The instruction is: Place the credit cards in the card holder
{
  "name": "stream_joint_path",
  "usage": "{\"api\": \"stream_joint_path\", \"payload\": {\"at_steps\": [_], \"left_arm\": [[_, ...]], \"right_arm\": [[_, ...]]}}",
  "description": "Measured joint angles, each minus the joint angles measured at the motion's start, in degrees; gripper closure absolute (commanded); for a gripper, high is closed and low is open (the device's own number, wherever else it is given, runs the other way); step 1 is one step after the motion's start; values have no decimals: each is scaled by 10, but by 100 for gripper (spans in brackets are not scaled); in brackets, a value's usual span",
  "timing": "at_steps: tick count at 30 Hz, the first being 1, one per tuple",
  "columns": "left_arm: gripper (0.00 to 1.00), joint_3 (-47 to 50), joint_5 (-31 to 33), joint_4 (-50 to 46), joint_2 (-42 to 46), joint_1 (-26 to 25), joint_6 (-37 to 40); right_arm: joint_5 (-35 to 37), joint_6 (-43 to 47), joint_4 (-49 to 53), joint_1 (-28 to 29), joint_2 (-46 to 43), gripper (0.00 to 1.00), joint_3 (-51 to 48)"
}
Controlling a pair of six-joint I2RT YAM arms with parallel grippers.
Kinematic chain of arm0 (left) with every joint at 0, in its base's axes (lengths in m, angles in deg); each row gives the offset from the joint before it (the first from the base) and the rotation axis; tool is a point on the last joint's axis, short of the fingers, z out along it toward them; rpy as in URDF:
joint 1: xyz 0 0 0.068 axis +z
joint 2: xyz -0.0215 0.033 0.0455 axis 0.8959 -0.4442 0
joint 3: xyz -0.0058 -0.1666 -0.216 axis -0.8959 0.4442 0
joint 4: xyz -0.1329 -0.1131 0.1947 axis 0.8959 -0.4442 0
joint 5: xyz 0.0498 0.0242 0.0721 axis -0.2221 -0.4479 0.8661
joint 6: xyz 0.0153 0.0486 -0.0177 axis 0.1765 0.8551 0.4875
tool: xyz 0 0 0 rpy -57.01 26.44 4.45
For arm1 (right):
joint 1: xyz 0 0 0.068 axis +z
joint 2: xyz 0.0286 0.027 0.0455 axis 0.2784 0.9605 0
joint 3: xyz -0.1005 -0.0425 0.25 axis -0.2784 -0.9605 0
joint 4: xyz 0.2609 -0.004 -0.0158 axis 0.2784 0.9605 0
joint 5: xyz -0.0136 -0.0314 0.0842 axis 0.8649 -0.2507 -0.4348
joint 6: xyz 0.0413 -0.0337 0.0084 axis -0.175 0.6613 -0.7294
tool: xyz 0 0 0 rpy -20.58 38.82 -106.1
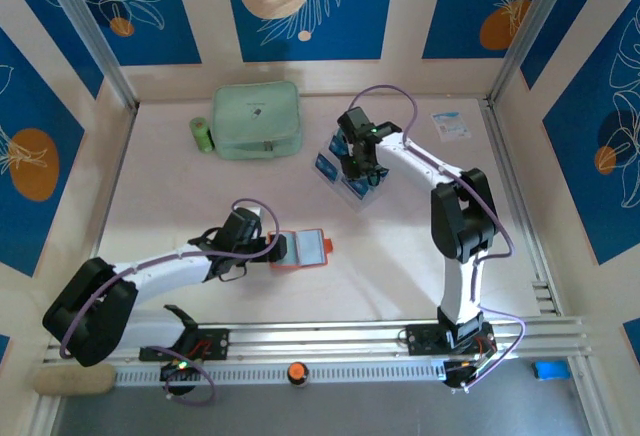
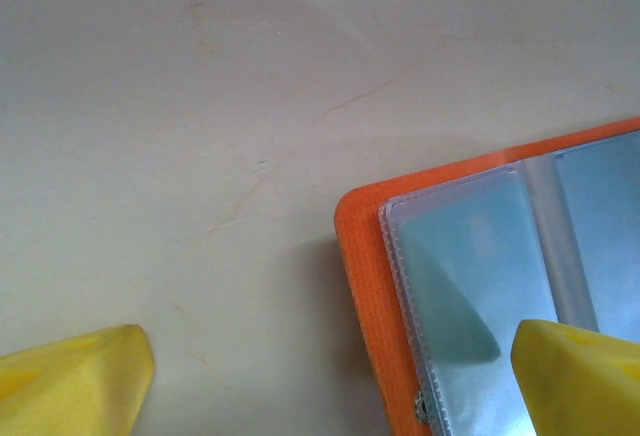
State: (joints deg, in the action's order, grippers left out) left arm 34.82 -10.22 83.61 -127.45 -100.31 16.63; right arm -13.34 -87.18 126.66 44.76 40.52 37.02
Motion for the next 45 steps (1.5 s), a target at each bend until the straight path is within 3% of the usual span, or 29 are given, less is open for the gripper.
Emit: {"api": "stream_joint_path", "payload": {"at_steps": [5, 11, 27, 35, 45], "left_arm": [[6, 0, 0, 0, 0, 0, 0], [5, 0, 0, 0, 0, 0, 0], [5, 0, 0, 0, 0, 0, 0], [5, 0, 0, -1, 1, 0, 0], [5, -3, 11, -20, 12, 0, 2]], "right_arm": [[26, 15, 8, 13, 13, 68, 4], [39, 28, 9, 17, 17, 77, 7], [26, 51, 8, 21, 15, 89, 7], [9, 76, 6, 21, 0, 100, 7], [-15, 80, 8, 38, -63, 100, 7]]}}
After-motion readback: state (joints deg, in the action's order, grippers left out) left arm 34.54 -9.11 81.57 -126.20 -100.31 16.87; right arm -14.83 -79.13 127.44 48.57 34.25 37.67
